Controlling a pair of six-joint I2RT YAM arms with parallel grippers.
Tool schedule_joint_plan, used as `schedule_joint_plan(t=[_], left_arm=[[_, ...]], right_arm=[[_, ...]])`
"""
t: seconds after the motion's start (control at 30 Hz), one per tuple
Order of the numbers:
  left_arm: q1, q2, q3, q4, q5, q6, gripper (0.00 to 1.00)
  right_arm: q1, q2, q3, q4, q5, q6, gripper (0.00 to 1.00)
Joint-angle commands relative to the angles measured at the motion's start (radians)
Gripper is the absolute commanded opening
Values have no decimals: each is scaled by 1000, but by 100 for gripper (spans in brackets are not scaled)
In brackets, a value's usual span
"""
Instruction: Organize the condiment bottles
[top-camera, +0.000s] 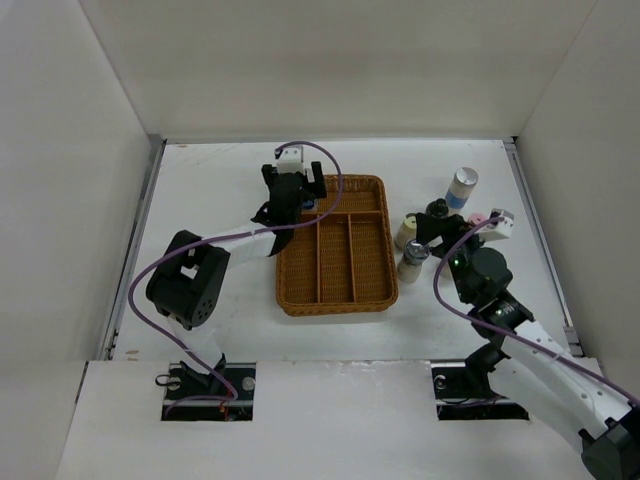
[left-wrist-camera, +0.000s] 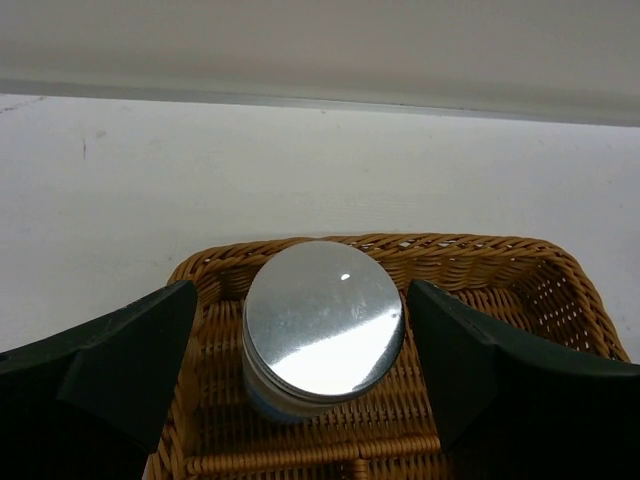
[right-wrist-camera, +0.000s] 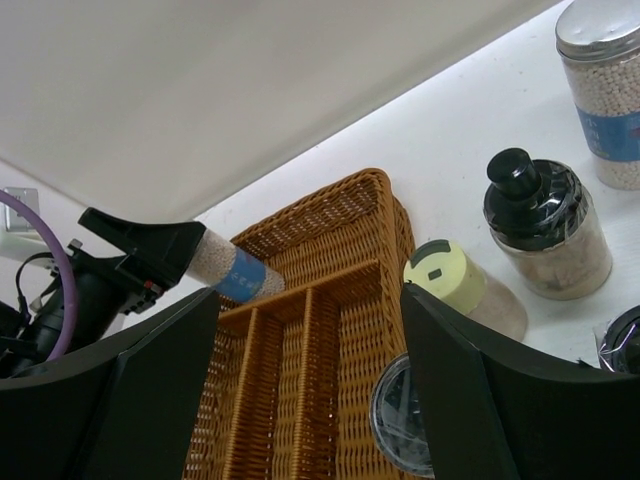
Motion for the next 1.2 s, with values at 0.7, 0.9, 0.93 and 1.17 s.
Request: schedule_joint_plan(t=[0.7,0.9,0.93,1.17], left_arm=[[-7,-530,-360,74,-145,-224,89],[-27,-765,-604,-44,-161,-307,27],[-27,-797,-629,-78,-156,-324,25],[-7,-971,-764,-157,-168,-405,36]], right_arm=[[80,109,110,-34,-62,-63,24],[185,115,147,-109,53,-138,37],[195,127,156,-141,83,-150,43],[204,199,210,-420,271,-197,88]])
